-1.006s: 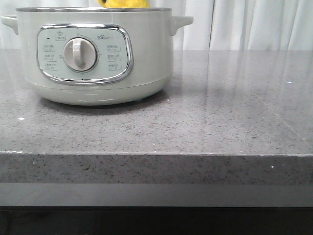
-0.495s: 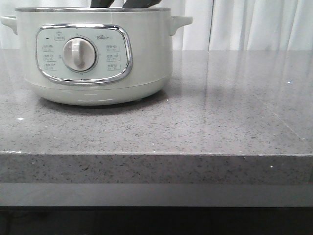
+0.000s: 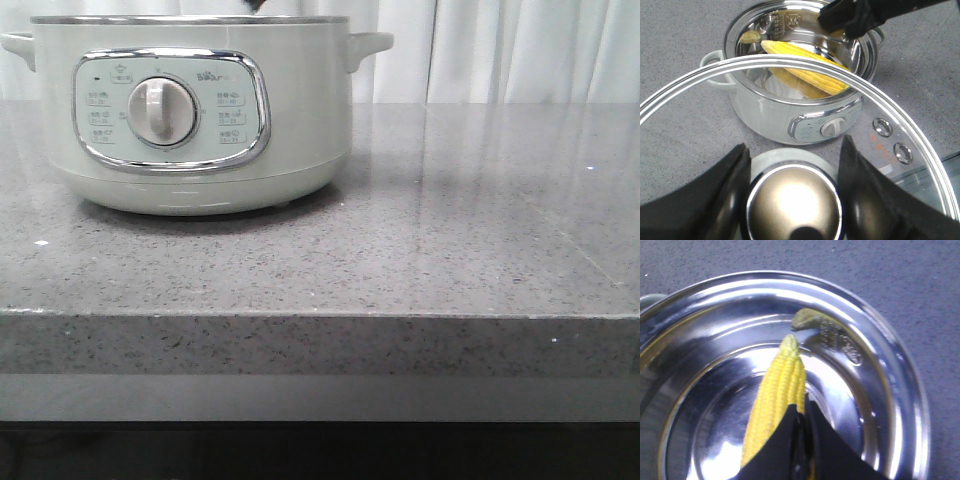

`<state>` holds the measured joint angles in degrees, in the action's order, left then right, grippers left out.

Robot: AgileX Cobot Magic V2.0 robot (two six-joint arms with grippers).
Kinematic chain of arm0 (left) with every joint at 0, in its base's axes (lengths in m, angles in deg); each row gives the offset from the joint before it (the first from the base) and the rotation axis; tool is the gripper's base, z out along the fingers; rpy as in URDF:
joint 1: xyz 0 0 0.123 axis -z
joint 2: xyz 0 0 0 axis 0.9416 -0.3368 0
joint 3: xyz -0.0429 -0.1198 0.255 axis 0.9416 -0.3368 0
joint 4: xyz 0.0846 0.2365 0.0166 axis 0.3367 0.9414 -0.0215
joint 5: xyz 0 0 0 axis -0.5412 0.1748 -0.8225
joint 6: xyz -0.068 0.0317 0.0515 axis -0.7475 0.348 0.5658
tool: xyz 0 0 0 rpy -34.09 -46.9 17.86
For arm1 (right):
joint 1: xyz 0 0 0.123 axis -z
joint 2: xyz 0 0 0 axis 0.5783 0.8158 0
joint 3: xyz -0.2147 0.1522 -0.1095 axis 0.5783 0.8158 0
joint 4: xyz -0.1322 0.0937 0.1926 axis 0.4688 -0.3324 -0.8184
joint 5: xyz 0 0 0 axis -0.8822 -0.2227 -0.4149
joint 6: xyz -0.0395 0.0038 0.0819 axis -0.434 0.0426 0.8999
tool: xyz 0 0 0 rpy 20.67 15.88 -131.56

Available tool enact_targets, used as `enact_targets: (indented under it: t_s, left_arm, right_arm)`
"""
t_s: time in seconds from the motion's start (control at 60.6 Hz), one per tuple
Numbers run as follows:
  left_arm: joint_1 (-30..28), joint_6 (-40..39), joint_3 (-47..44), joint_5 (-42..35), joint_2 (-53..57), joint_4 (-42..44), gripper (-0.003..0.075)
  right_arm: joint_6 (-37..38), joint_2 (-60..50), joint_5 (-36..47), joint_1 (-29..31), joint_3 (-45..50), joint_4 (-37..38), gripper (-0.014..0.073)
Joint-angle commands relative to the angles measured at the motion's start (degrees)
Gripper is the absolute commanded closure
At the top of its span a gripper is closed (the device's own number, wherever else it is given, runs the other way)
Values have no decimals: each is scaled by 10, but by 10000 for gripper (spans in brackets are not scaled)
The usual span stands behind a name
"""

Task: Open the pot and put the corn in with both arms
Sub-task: 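Lower the corn into the pot and open the right gripper, then withdraw the right gripper and lower the glass lid onto the pot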

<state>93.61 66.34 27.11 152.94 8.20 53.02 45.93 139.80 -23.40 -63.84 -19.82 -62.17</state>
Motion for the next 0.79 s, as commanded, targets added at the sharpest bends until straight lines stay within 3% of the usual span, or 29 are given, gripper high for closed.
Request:
enact_targets:
  t_s: [0.0, 0.165, 0.495, 0.775]
  left_arm:
    - [2, -3, 18, -75, 3, -3, 437]
    - [2, 0, 20, -73, -7, 4, 437]
    - [2, 15, 106, -66, -141, 23, 437]
    - [2, 29, 187, -191, -267, 16, 437]
  right_arm:
    - [-4, -55, 17, 26, -19, 0, 657]
    - [-4, -107, 33, 80, 36, 0, 658]
    - [-26, -331, 163, 154, 343, 36, 658]
    - [-26, -528, 249, 159, 582, 54, 658]
